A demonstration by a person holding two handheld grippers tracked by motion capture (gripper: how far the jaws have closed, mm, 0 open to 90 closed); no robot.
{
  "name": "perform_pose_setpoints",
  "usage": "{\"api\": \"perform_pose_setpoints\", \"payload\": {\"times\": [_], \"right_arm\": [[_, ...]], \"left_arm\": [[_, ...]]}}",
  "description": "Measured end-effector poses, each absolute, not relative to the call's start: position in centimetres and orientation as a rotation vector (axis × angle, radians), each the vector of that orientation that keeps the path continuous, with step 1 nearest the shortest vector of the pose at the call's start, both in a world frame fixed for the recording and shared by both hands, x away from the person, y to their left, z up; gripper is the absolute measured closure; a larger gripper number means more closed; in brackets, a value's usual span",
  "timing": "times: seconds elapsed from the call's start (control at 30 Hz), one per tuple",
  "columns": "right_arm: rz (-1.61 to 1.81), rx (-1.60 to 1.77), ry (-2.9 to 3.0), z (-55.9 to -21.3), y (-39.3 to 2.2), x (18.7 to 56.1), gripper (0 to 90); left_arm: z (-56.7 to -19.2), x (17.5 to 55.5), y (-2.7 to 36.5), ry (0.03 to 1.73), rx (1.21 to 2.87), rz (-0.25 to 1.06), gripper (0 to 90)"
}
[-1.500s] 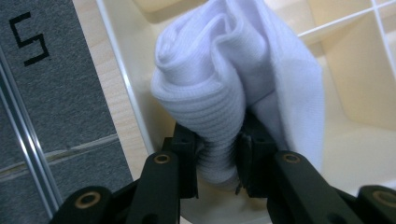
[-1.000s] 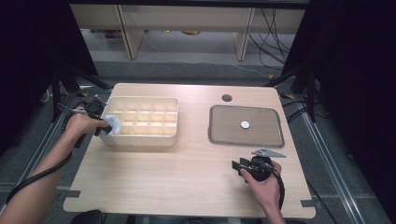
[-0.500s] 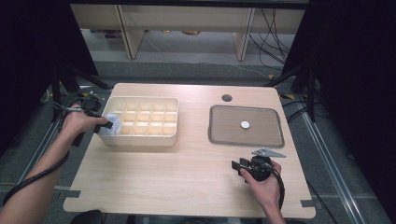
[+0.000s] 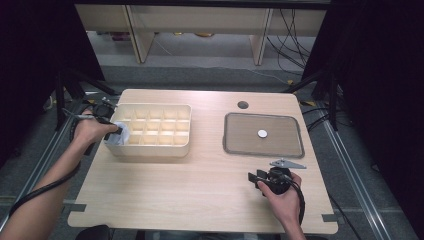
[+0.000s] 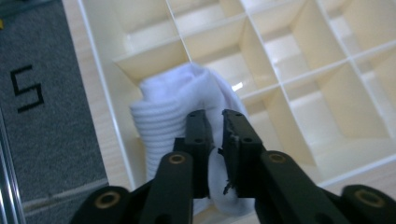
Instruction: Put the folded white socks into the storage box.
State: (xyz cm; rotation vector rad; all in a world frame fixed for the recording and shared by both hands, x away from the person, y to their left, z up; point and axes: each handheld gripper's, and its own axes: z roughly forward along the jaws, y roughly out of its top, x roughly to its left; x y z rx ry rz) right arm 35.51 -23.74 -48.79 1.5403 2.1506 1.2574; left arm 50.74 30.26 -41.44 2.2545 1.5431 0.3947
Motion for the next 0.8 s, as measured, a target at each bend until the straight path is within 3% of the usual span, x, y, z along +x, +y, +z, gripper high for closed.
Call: {"api": "perform_pose_setpoints", "payload": {"times": [0.17, 0.8], "right_arm": [[1.260, 1.544, 2.154, -48.9, -23.9, 35.6, 56.8], [1.249, 1.558, 2.171, -49.0, -23.8, 35.5, 56.8]], "left_arm": [[-43.1, 51.0, 30.4, 1.607, 2.243, 0.372, 88.8], [-44.7, 51.3, 30.9, 1.622, 2.391, 0.339, 89.4]]}}
